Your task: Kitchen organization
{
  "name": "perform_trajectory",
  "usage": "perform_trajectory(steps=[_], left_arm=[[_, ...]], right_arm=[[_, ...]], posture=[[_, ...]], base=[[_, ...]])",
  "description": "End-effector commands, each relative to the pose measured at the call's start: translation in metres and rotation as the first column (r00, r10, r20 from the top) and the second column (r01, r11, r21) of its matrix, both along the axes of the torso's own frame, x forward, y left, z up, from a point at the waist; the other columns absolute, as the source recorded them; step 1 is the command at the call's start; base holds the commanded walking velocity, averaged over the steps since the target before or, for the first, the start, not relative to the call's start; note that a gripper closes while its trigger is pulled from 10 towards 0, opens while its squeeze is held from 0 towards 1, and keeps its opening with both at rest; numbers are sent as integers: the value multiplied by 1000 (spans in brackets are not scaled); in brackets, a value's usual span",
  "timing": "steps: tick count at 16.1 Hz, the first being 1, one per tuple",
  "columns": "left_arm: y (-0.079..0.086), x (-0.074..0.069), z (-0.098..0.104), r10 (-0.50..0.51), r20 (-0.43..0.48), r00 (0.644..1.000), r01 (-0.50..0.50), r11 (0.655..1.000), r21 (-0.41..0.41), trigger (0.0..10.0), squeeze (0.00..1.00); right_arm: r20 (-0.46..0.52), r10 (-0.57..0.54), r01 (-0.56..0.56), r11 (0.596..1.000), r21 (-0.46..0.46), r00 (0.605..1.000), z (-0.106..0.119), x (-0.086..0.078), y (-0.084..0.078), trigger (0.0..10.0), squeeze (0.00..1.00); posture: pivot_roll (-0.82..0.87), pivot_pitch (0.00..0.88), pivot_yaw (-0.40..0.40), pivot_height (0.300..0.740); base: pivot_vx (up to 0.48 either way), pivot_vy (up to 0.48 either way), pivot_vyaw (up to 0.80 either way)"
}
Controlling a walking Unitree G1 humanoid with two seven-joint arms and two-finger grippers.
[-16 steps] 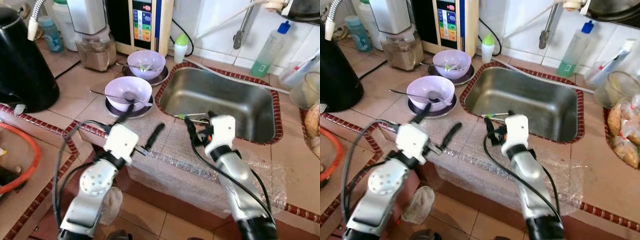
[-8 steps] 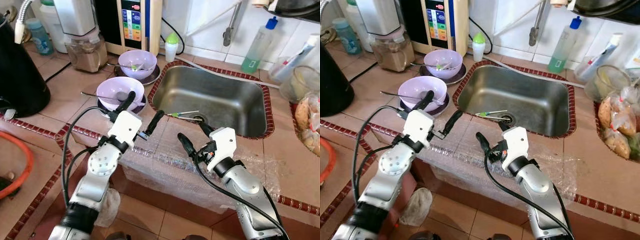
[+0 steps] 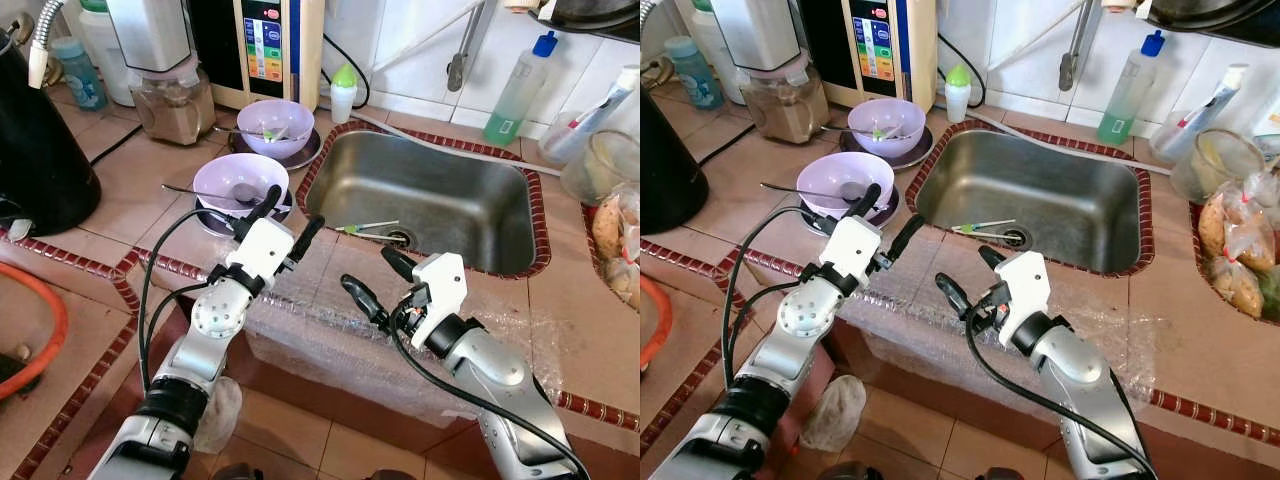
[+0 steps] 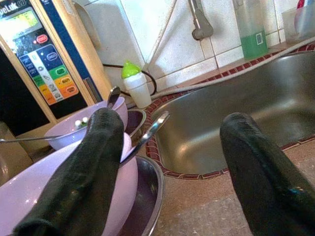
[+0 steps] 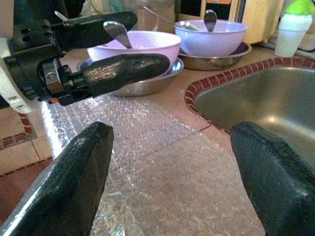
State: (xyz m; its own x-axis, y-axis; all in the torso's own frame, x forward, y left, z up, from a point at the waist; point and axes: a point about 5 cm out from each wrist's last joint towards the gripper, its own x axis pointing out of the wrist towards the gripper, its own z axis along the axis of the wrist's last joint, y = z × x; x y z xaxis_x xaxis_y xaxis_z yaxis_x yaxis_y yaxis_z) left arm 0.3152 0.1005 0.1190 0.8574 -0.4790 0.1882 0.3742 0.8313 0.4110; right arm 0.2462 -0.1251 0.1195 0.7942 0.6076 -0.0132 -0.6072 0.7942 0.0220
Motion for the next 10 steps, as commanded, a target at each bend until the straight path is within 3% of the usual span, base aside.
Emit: perform_trajectory(steps=[1,4,7,10], left_arm=[[3,5,5,7,23,1000,-8,1000,11,0,0],[13,9,3,31,17,999,-31,999,21,0,0],[16,13,11,55,79,995,-57,998,16,0,0],[18,13,11,69,85,994,-69,998,-2,0,0]], right_arm=[[0,-12,12,1000,23,1000,5,3,-2,10000,0],[-56,4,1,996,86,998,-1,6,7,10000,0],[-33,66,-61,991,119,997,2,12,24,10000,0],[-42,28,-22,990,138,999,0,16,21,10000,0]], posture=[[-136,51,-6,740],[-85,90,-12,740],[-75,45,-8,740],[-59,27,-5,740]], base=[[0,0,0],[0,0,0],[0,0,0],[0,0,0]])
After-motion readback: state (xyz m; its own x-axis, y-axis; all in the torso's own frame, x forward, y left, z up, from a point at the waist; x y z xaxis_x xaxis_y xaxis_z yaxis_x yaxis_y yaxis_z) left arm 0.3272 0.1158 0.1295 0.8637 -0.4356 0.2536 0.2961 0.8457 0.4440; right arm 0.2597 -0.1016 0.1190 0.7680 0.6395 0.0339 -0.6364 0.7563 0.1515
